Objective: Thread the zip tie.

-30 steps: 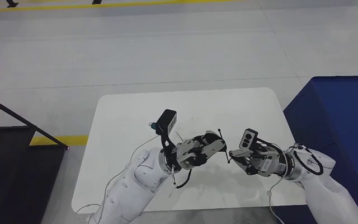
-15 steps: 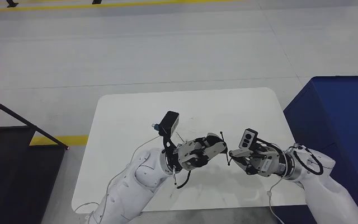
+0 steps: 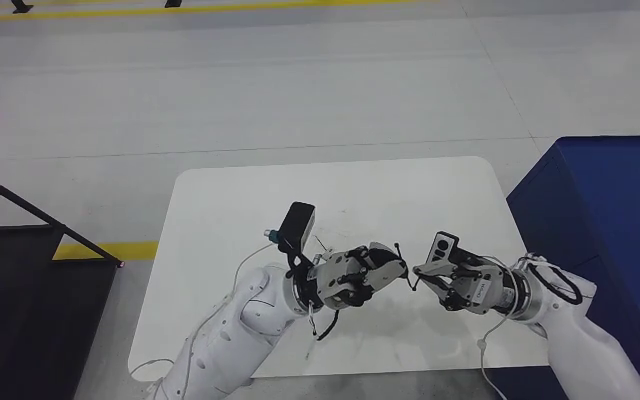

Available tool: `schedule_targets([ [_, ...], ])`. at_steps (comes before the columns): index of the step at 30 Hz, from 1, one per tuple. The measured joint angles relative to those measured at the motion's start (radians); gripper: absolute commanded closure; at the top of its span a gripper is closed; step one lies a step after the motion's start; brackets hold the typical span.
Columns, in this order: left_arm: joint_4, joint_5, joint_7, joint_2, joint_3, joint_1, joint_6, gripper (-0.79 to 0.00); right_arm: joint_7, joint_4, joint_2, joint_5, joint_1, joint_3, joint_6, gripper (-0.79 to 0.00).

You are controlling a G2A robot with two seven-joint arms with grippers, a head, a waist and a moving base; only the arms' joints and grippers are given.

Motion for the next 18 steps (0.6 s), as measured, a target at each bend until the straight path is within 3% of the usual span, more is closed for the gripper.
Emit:
schedule_targets([
  [18, 0.033, 0.29, 0.334, 0.047, 0.08, -0.062, 0.0, 0.0, -0.019, 0.007, -0.003, 0.016, 0.013, -0.022, 0.015, 0.0],
])
